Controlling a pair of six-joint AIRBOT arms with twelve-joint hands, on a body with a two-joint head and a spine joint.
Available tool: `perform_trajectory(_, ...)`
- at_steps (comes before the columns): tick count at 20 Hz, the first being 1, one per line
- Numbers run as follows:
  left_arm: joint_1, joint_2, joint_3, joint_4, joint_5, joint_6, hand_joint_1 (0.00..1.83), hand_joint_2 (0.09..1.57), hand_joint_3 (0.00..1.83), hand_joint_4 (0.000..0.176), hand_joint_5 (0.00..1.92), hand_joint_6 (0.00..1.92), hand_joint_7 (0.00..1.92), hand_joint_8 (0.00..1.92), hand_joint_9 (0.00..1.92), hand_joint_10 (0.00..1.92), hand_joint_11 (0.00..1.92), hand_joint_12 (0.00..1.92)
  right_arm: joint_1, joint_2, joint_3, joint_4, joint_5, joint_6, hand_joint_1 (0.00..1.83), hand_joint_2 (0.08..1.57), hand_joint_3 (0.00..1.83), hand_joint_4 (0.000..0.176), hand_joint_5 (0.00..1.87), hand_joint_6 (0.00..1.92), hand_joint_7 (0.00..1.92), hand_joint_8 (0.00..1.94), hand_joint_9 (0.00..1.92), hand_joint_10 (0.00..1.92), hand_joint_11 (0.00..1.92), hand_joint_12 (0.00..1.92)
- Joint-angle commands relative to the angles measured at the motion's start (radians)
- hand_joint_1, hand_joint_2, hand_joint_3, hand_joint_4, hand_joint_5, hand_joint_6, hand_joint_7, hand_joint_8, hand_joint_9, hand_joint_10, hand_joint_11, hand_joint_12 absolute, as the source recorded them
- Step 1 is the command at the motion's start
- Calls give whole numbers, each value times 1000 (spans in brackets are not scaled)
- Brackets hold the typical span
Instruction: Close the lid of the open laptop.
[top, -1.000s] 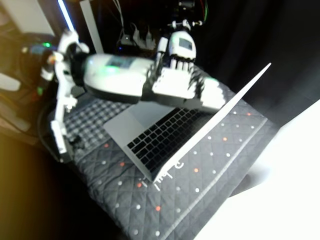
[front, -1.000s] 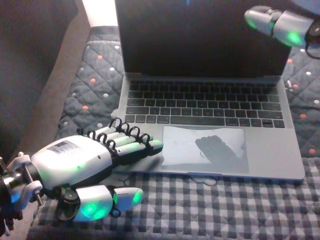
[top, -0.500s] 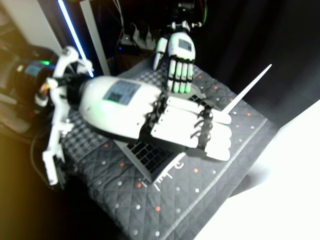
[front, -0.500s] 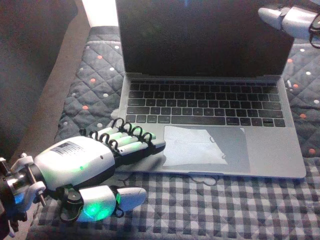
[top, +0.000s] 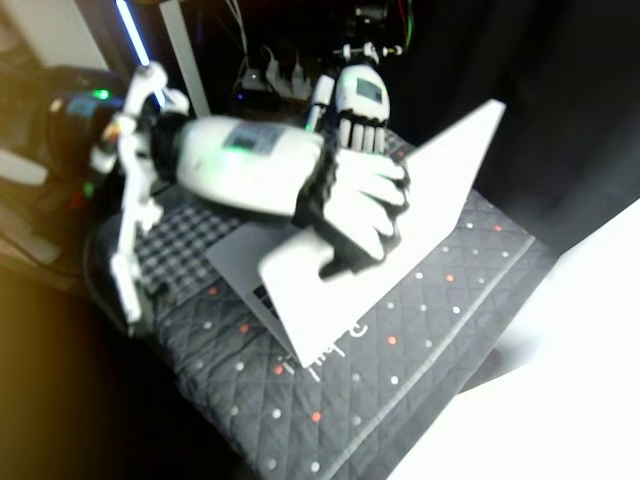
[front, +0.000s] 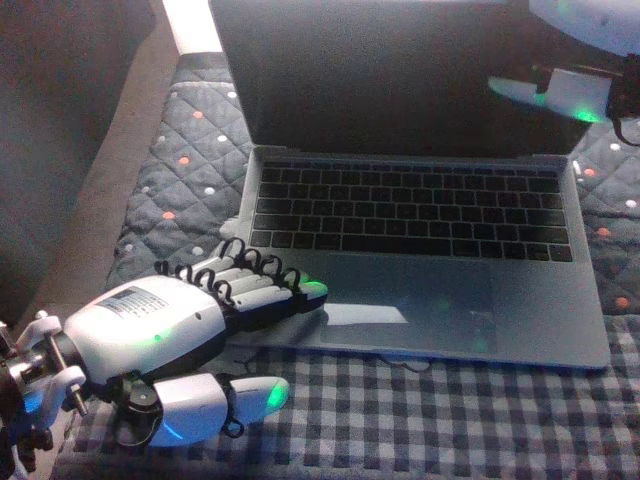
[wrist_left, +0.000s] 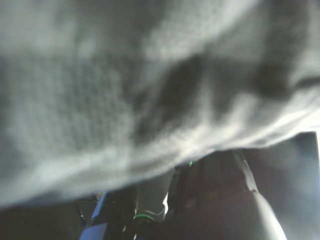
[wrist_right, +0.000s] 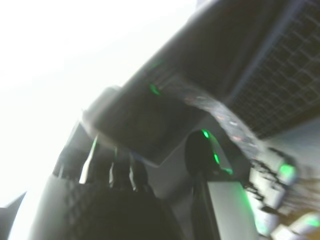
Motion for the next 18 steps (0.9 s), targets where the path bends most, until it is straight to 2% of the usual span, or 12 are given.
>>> perform_trajectory(1,8,8,-8,-13,-55,-7,208,1417,0,13,189,21,157,12,124,21,0,287,0,13,-2,-61,125,84,673,1303,4,0,0,1921,42,1931,165,1921,284,1921)
perform_trajectory(3,16,21,-18,-31,-66,4,128,1435,2,26,137,7,114,5,79,9,0,50,-34,19,-3,-191,164,250,629,1279,0,0,0,1921,34,1937,175,1921,259,1921)
perform_trajectory(5,19,30,-25,-36,-69,8,115,1442,4,59,80,0,66,0,25,0,0,1,-83,28,-7,-281,226,393,560,1236,0,0,0,1658,0,1581,8,1801,70,1921)
perform_trajectory(7,24,37,-31,-39,-77,8,113,1455,9,53,78,1,53,0,13,0,0,0,-129,42,-24,-322,275,453,494,1233,0,0,0,1278,0,1258,0,1602,4,1921)
perform_trajectory(9,33,47,-40,-45,-95,8,113,1456,8,59,74,1,47,3,22,7,0,0,-176,63,-54,-326,315,454,586,1229,0,0,0,1769,0,1782,59,1901,170,1921)
perform_trajectory(11,43,64,-57,-44,-124,8,88,1451,4,53,100,11,83,12,50,16,7,4,-208,74,-70,-334,320,453,552,1265,3,0,0,1813,0,1624,1,1748,13,1921)
perform_trajectory(12,46,78,-71,-33,-153,8,84,1461,0,17,191,1,191,2,159,17,1,414,-222,79,-73,-334,320,453,520,1261,1,0,0,1850,63,1616,21,1759,41,1921)
perform_trajectory(13,49,96,-90,-20,-186,9,162,1452,0,21,261,17,286,19,260,55,0,827,-236,83,-74,-334,320,457,546,1265,2,0,0,1881,84,1657,43,1808,91,1921)
perform_trajectory(14,53,120,-110,-12,-243,9,305,1457,2,22,457,130,503,171,330,663,84,1448,-252,86,-72,-334,320,471,538,1262,0,0,0,1835,127,1629,60,1792,112,1921)
perform_trajectory(15,56,132,-119,-11,-275,9,622,1415,0,127,481,1379,602,780,513,1211,392,1721,-262,87,-71,-334,320,479,538,1261,0,0,0,1745,83,1626,42,1793,75,1921)
perform_trajectory(16,61,146,-128,-11,-314,8,999,1355,0,0,544,1453,650,1500,662,1494,608,1817,-274,87,-69,-333,320,486,498,1275,5,0,0,1709,56,1612,15,1737,14,1921)
perform_trajectory(18,77,178,-147,-12,-396,3,904,1360,10,0,572,1602,804,1762,897,1878,893,1908,-306,87,-68,-331,320,494,423,1277,4,0,0,1541,73,1560,42,1694,0,1921)
